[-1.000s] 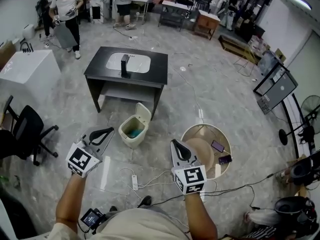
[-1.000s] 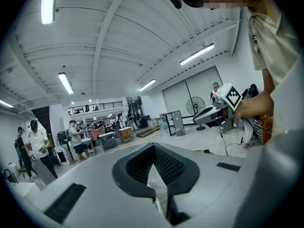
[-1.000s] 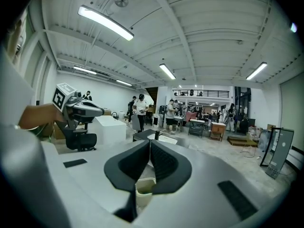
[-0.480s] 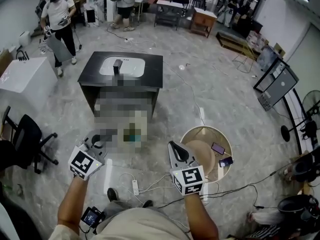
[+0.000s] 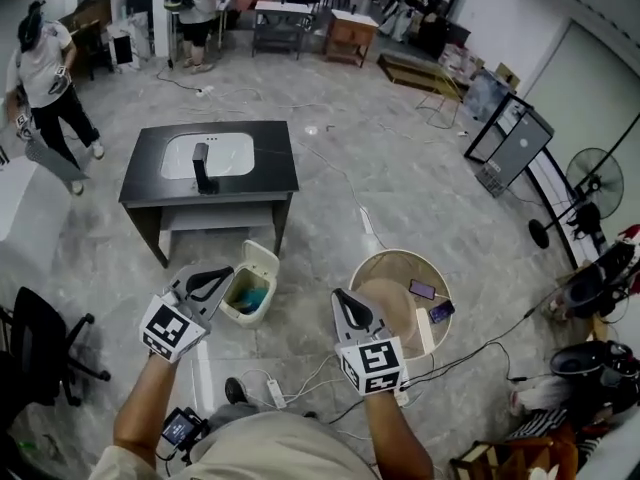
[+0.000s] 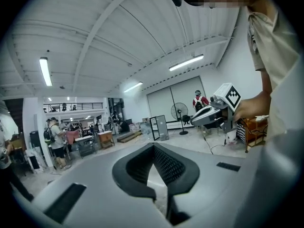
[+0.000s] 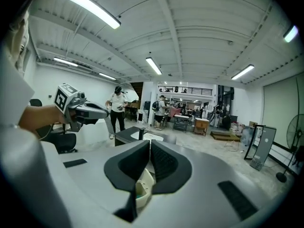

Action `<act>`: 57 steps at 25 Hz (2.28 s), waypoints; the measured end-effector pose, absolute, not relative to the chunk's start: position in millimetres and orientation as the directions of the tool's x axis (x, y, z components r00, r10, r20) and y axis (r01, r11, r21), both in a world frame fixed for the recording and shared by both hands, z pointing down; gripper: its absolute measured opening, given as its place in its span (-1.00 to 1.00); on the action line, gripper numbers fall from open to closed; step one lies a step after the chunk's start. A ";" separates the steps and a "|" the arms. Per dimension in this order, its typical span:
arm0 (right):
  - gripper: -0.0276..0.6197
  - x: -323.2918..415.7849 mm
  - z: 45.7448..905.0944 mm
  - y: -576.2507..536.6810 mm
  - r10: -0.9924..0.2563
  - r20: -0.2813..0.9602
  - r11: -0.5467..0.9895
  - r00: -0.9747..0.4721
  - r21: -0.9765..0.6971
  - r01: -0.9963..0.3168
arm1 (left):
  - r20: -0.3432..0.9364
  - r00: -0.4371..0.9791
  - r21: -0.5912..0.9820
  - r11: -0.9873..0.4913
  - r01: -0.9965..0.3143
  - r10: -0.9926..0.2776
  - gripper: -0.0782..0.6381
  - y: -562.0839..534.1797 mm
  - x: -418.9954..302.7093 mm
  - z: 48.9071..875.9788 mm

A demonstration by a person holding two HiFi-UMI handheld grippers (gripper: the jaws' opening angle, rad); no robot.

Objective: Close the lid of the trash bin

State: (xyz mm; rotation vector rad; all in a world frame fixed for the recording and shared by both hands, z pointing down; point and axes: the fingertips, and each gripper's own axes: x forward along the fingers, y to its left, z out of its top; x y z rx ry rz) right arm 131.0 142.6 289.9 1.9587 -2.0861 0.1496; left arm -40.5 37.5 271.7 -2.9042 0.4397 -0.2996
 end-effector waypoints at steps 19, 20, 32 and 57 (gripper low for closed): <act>-0.83 89.9 289.3 75.2 -0.950 0.278 -0.104 0.143 0.151 -0.983 | 0.144 0.982 -0.188 -0.978 -0.094 -0.122 -0.74 -59.8 -62.8 287.1; -0.83 87.9 291.4 71.8 -0.948 0.285 -0.098 0.140 0.155 -0.983 | 0.144 0.982 -0.182 -0.978 -0.097 -0.124 -0.74 -63.3 -65.6 289.8; -0.83 99.8 313.9 -11.4 -0.952 0.306 0.012 0.028 0.127 -0.992 | 0.199 0.953 -0.151 -0.968 -0.200 -0.228 -0.74 -115.9 -83.7 317.7; -0.83 246.6 451.1 -122.3 -0.856 0.486 0.177 -0.177 -0.048 -0.983 | 0.469 0.847 0.010 -0.957 -0.289 -0.251 -0.74 -213.0 66.7 460.7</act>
